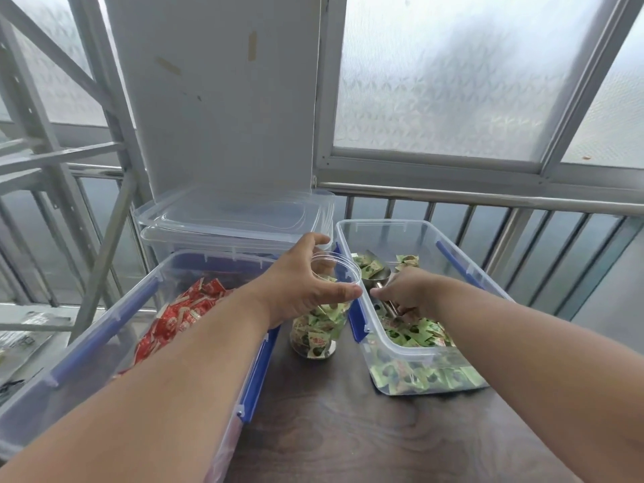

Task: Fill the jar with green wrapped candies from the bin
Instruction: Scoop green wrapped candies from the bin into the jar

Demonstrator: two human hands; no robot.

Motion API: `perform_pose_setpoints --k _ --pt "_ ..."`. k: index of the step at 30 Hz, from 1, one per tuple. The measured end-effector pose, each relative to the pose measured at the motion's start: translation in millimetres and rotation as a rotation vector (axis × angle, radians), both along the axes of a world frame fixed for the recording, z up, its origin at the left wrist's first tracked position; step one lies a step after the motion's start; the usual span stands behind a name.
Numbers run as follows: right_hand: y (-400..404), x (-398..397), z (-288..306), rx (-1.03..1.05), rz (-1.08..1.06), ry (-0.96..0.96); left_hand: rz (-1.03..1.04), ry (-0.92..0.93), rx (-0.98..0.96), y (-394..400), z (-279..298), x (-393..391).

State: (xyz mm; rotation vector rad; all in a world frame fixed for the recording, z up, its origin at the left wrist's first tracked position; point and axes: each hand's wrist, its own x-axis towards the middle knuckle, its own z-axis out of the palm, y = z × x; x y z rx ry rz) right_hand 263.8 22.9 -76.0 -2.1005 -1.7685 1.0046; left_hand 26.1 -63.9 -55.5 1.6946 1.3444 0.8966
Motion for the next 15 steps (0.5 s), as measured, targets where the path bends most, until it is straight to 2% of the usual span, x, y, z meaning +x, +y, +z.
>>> perform_pose_setpoints --k 7,11,15 --pt "-2 0 -1 0.026 -0.028 -0.061 0.005 -0.021 -0.004 3 -4 -1" --pt "0 7 12 0.092 -0.034 -0.010 -0.003 -0.020 -0.003 1 -2 -1" --pt "-6 21 28 0.263 -0.019 -0.175 0.001 -0.021 0.000 2 -3 -1"
